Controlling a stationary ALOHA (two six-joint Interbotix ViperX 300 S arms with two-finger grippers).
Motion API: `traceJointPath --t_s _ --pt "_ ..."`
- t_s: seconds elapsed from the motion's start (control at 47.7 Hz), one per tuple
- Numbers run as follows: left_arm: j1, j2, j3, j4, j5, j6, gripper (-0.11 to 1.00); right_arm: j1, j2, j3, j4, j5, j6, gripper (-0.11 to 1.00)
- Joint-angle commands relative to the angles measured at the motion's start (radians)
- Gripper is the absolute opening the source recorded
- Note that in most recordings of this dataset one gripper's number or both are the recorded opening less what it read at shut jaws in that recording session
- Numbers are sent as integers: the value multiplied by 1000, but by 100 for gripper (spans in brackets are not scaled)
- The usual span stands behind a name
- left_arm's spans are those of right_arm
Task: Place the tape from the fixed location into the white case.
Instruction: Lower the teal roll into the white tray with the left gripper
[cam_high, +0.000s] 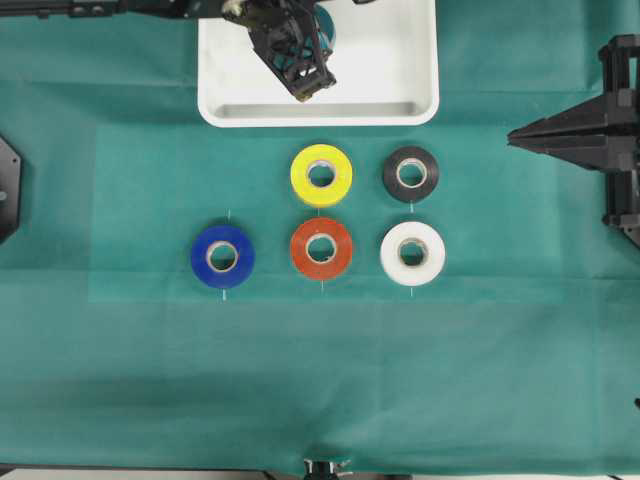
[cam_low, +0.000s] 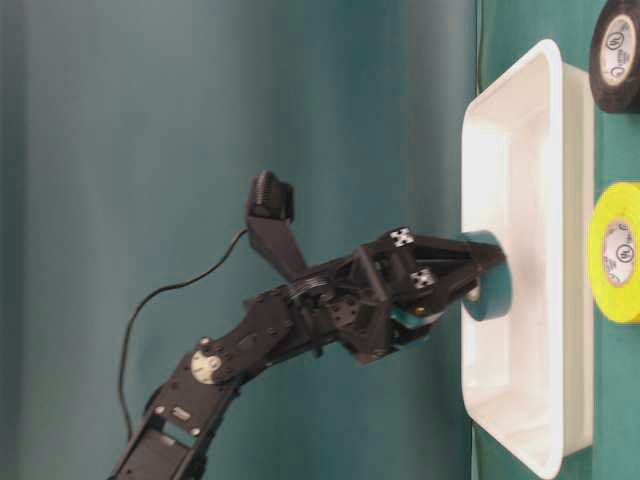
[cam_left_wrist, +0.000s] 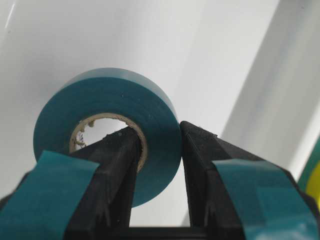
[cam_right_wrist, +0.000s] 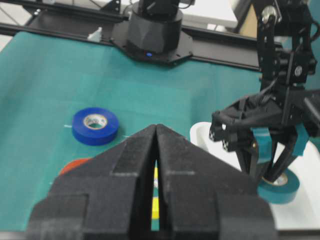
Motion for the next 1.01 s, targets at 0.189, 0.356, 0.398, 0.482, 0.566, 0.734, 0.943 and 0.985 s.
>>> traceJointPath --t_s 0.189,0.356,0.398,0.482,0.566,0.734,0.943,0.985 --pt "6 25 -20 -2 -63 0 22 -2 9 -26 0 -3 0 -1" --pt "6 25 -20 -5 -64 0 22 -2 11 -26 0 -3 0 -1" --pt "6 25 -20 -5 -64 0 22 0 11 -26 0 -5 0 -1" --pt "6 25 -20 -8 -66 -2 22 0 11 -26 0 -5 0 -1" --pt "6 25 -18 -9 -66 -2 22 0 12 -26 0 -5 0 -1" --pt "6 21 -12 -9 -61 -2 23 0 12 -26 0 -5 0 -1" --pt "5 18 -11 -12 -58 -8 59 0 12 -26 0 -3 0 -1" --pt "3 18 -11 -12 -58 -8 73 0 12 -26 0 -3 0 -1"
